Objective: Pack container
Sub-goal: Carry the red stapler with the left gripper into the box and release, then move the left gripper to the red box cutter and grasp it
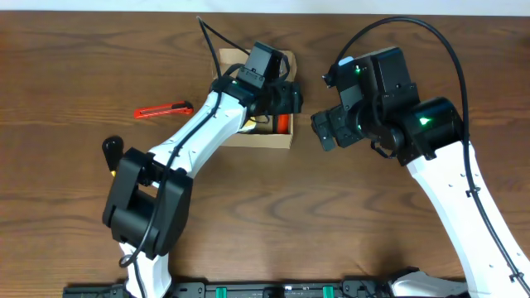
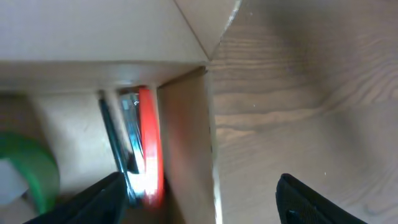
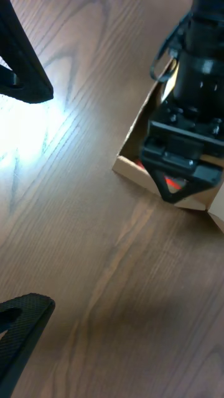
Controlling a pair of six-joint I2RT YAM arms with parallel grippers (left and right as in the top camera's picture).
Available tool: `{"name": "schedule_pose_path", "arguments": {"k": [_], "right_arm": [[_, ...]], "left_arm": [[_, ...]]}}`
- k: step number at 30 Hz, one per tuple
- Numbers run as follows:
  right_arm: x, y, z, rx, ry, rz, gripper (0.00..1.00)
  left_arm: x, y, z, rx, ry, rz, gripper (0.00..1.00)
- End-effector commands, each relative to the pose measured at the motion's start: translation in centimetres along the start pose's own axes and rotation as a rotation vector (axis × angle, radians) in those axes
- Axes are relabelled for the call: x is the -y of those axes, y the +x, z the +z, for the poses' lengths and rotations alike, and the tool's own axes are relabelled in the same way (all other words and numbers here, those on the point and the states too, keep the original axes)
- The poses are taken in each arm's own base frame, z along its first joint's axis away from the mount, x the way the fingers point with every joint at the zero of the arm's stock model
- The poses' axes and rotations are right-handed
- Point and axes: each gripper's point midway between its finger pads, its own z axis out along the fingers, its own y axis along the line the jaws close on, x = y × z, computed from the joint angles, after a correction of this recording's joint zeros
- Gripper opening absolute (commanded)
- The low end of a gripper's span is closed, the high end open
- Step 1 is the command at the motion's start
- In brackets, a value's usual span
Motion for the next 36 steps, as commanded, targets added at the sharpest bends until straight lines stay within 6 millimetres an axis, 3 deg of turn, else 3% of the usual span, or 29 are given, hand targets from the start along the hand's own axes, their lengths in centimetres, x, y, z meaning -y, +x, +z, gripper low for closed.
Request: {"name": "schedule_pose_path", "arguments": {"k": [1, 5, 8, 10, 12, 15, 18, 25, 30, 36], "right_arm": [[0.2, 0.2, 0.2, -0.009, 0.002, -0.007, 0.99], [0.2, 0.2, 0.2, -0.009, 0.002, -0.007, 0.99], [0.2, 0.2, 0.2, -0.009, 0.002, -0.007, 0.99], [0.2, 0.2, 0.2, -0.009, 0.002, -0.007, 0.99], [0.2, 0.2, 0.2, -0.009, 0.002, -0.007, 0.99], [0.2, 0.2, 0.2, -0.009, 0.002, -0.007, 0.99], [0.2, 0.2, 0.2, -0.009, 0.002, -0.007, 0.99], [0.2, 0.2, 0.2, -0.009, 0.002, -0.007, 0.99], [0.2, 0.2, 0.2, -0.009, 0.002, -0.007, 0.99], [0.2, 0.2, 0.2, -0.009, 0.002, -0.007, 0.99]], "left_arm": [[2.7, -4.1, -6.9, 0.182, -0.006, 0.061, 0.77], [0.3, -6.7, -14.8, 0.408, -0.219, -0.009, 0.81], [-3.4, -6.6, -20.6, 0.548, -0.400, -0.196, 0.82], [-5.9, -5.5, -22.6, 0.573, -0.458, -0.361, 0.82], [-8.6, -4.3, -22.9, 0.548, -0.495, -0.522, 0.78], [-13.2, -3.1, -21.8, 0.504, -0.590, -0.683, 0.76], [-17.5, -2.3, -19.3, 0.419, -0.657, -0.795, 0.79], [-24.2, 0.4, -11.9, 0.189, -0.695, -1.013, 0.79], [-26.5, 0.7, -9.0, 0.136, -0.651, -1.106, 0.79], [-27.3, 0.3, -7.1, 0.118, -0.562, -1.197, 0.80]]}}
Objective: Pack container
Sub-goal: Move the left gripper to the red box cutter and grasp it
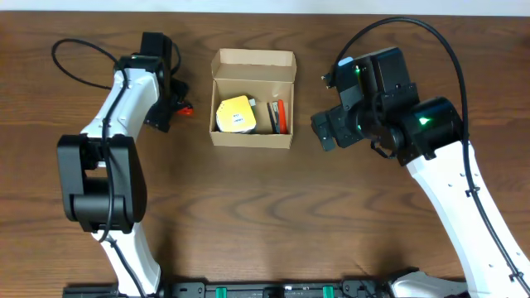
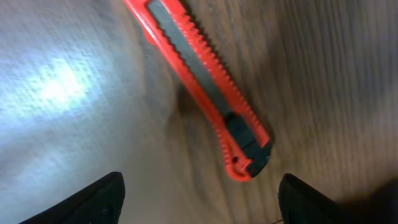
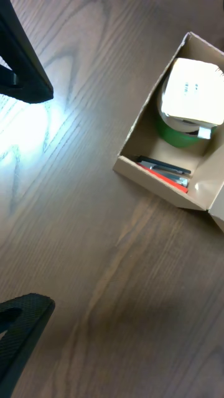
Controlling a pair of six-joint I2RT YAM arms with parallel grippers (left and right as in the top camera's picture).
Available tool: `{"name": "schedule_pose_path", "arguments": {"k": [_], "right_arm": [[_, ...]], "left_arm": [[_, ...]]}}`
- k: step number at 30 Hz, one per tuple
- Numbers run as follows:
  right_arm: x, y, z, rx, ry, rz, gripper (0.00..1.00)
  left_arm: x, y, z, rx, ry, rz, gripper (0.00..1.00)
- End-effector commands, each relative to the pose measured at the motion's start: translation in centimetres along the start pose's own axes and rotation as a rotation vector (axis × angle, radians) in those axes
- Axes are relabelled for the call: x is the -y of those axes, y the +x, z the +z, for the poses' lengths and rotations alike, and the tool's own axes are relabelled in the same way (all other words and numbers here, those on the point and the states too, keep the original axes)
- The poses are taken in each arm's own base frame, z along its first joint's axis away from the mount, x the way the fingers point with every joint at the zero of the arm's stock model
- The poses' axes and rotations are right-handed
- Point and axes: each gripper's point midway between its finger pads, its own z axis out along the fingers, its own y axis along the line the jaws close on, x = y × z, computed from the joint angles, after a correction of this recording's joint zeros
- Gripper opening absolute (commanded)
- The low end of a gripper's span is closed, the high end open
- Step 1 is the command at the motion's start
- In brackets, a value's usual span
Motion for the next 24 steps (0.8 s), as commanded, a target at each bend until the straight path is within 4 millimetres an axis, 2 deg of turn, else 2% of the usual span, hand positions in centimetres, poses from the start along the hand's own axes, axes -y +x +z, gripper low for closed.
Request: {"name": "schedule_pose_path", "arguments": {"k": [1, 8, 14, 24], "right_arm": [[0.2, 0.2, 0.1, -0.007, 0.002, -0.005, 0.99], [0.2, 0.2, 0.1, -0.007, 0.002, -0.004, 0.99], [0.2, 0.2, 0.1, -0.007, 0.002, -0.005, 0.99], [0.2, 0.2, 0.1, -0.007, 0.002, -0.005, 0.99]], "left_arm": [[0.0, 0.3, 1.0, -0.056, 0.009, -0.070, 0.80], [0.5, -0.4, 2.3, -0.032, 0.007, -0.120, 0.80], [2.0, -0.8, 2.8, -0.029, 0.049, -0.123, 0.80], [3.3, -1.0, 4.0, -0.042, 0.060, -0.122, 0.80]]}}
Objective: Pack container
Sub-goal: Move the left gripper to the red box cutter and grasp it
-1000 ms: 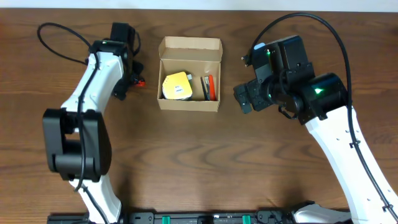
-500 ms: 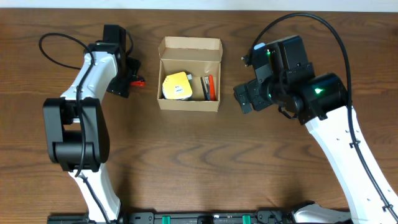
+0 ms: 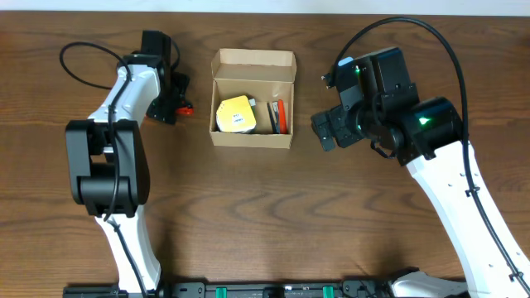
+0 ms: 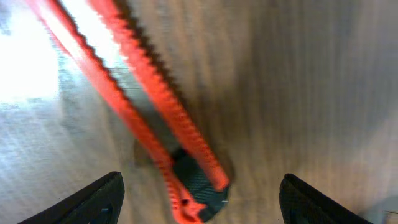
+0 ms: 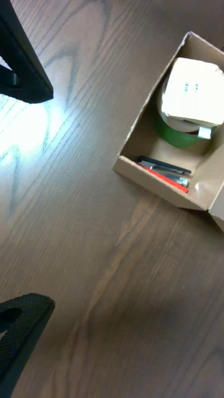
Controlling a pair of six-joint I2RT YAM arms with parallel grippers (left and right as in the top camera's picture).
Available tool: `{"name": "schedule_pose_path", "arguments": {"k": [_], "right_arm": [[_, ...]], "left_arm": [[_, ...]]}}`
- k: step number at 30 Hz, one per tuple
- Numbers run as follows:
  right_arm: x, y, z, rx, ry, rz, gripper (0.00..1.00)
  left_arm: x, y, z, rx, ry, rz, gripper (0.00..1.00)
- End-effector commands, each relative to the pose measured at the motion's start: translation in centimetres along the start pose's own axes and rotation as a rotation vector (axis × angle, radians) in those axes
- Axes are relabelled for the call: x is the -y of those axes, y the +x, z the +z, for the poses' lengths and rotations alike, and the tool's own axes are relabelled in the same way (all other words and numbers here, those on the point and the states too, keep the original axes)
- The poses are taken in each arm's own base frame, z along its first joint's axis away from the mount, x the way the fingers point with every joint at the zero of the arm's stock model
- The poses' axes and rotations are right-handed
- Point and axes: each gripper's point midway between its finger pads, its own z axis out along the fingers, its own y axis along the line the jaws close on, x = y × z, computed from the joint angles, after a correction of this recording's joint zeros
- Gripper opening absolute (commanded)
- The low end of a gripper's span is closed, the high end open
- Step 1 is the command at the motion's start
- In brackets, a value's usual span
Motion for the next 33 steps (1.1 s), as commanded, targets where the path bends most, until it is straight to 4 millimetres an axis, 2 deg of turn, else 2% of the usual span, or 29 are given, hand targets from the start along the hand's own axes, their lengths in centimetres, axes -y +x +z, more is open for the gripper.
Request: {"name": "schedule_pose_path", "arguments": {"k": [1, 5, 12, 15, 19, 25, 33], "right_arm": [[0.2, 0.1, 0.1, -0.006, 0.002, -0.005, 0.99], [0.2, 0.1, 0.1, -0.006, 0.002, -0.004, 0.99], [0.2, 0.1, 0.1, -0.006, 0.002, -0.005, 0.99], [0.2, 0.1, 0.1, -0.006, 0.002, -0.005, 0.99], [0.2, 0.1, 0.1, -0.006, 0.002, -0.004, 0.99], [0.2, 0.1, 0.1, -0.006, 0.002, -0.005, 0.99], [0.2, 0.1, 0.1, -0.006, 0.002, -0.004, 0.99]], "left_arm": [[0.5, -0.2, 0.7, -0.006, -0.001, -0.008, 0.80], [0.2, -0.5, 0.9, -0.006, -0.010, -0.014, 0.79], [-1.8, -0.6, 1.3, -0.020, -0.088, -0.035, 0.75], [-2.1, -0.7, 1.4, -0.021, -0.096, -0.039, 0.72], [-2.5, -0.6, 1.9, -0.035, -0.115, -0.044, 0.57], [-3.3, -0.1, 2.7, -0.061, -0.144, -0.038, 0.54], [-3.4, -0.1, 2.8, -0.062, -0.149, 0.009, 0.41]]}}
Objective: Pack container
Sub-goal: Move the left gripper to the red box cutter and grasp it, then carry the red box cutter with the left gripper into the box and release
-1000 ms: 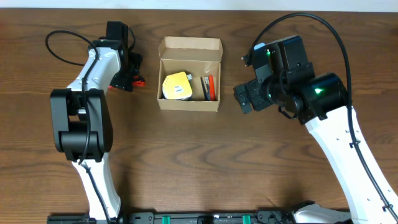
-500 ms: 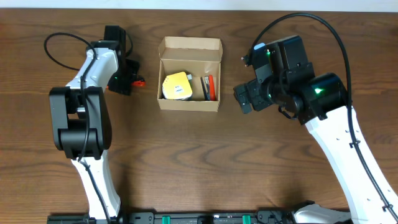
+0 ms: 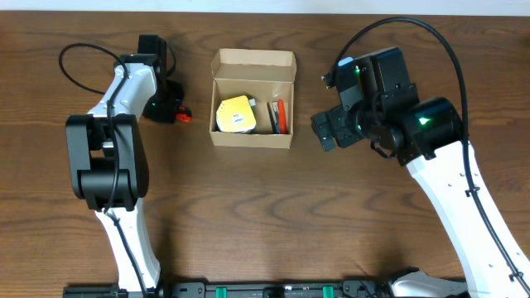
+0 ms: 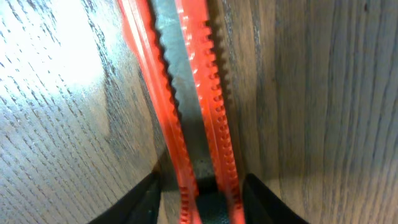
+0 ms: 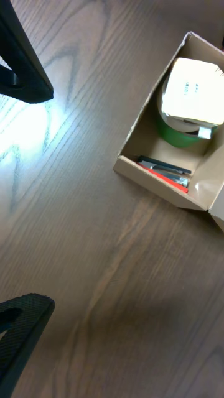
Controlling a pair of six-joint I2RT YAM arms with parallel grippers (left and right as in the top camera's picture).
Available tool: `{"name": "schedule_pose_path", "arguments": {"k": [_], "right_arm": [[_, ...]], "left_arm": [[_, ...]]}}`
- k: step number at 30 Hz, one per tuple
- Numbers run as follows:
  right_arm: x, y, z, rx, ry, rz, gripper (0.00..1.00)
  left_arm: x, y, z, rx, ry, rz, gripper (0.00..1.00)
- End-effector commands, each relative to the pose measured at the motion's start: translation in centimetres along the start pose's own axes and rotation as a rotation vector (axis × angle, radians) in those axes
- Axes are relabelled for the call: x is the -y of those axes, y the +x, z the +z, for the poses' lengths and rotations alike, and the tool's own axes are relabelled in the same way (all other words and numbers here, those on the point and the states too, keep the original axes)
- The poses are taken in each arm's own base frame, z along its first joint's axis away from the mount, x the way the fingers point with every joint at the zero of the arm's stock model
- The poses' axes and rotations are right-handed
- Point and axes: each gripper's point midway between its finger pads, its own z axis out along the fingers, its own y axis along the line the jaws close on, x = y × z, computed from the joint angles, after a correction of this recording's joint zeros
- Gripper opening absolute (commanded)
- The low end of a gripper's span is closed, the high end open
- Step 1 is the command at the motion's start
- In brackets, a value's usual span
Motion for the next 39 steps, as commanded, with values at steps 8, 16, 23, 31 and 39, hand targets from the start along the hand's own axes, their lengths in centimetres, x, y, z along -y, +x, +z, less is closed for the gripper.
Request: {"name": "schedule_pose_path", "arguments": {"k": [8, 16, 23, 31, 39], "right_arm": [[0.2, 0.1, 0.1, -0.006, 0.002, -0.005, 0.99], [0.2, 0.1, 0.1, -0.006, 0.002, -0.005, 0.99], [0.2, 0.1, 0.1, -0.006, 0.002, -0.005, 0.99], [0.2, 0.1, 0.1, -0.006, 0.002, -0.004, 0.99], [0.2, 0.1, 0.1, -0.006, 0.002, -0.004, 0.99]], "left_arm": [[-0.7, 0.0, 1.5, -0.014, -0.039, 0.073, 0.34], [-1.0, 0.1, 1.5, -0.020, -0.050, 0.088, 0.20], [-0.7, 0.1, 0.7, -0.028, -0.054, 0.167, 0.06], [2.7, -0.4, -5.1, 0.000, 0.018, 0.286, 0.06], [6.9, 4.5, -13.4, 0.005, 0.217, 0.315, 0.06]]}}
